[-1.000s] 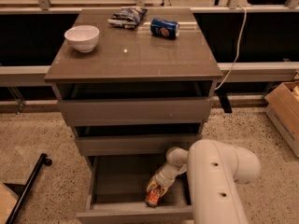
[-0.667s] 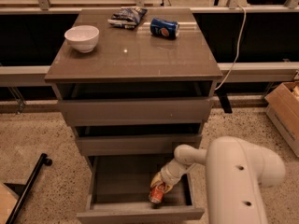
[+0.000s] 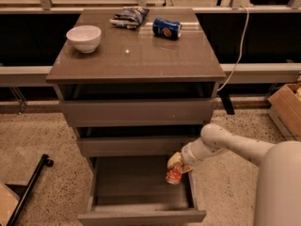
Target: Pick coke can from bottom drawer and place on counter
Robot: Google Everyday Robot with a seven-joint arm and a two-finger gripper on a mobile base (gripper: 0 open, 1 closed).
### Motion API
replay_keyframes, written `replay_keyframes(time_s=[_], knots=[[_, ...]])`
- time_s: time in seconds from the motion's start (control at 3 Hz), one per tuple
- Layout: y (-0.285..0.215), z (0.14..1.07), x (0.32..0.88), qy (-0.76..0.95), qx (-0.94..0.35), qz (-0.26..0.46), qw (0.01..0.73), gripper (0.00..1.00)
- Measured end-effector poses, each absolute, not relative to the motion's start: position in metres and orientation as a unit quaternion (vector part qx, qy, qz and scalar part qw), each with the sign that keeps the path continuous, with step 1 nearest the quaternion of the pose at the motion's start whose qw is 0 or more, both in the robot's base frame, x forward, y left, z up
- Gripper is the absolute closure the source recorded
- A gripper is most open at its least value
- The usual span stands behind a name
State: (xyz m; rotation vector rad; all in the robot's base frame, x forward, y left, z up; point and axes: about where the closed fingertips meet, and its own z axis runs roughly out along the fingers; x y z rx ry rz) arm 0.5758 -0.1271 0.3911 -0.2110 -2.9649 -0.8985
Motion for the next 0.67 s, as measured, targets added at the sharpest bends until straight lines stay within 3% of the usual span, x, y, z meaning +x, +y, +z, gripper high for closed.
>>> replay_keyframes(time_s=[0.67], knots=[[-0.183, 0.570, 0.591, -0.962, 0.023, -0.256, -0.090, 1.00]])
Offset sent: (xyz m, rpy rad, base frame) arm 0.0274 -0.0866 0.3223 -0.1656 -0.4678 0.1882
